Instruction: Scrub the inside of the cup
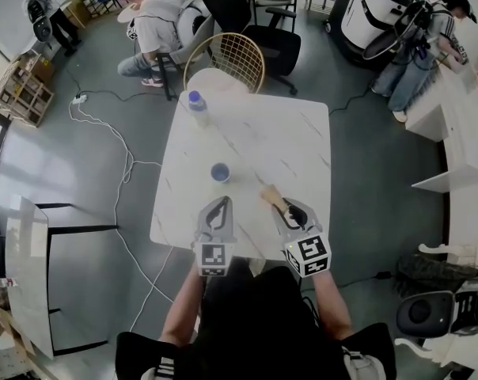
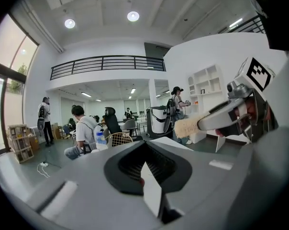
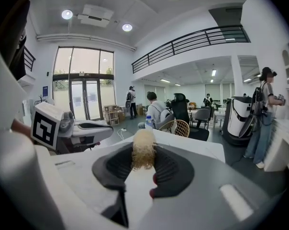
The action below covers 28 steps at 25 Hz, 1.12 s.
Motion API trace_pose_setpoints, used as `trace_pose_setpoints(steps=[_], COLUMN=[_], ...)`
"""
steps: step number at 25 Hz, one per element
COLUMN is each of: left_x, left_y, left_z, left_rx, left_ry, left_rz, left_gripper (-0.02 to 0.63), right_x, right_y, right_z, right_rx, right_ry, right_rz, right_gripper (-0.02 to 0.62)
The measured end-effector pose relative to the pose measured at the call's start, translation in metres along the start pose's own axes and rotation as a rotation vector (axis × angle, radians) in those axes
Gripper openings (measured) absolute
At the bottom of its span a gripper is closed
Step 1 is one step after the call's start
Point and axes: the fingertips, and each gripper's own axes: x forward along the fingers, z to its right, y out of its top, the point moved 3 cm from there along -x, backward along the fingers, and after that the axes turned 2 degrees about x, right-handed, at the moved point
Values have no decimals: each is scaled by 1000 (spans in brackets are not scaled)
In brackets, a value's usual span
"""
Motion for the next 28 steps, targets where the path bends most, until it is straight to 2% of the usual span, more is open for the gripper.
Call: trace_pose_setpoints(steps=[15,28], left_x=[-11,-8], left_y=[20,28], left_z=[23,30], left_rx=[48,48], left_ry=[-25,-30], left_rz=[39,43], left_gripper=[6,6], right_x=[-26,-29], right_y=[-3,-2], right_z=[9,15], right_rx=[-8,-28], right_ry=[-45,-37], right_rz=[65,59], right_gripper=[109,109])
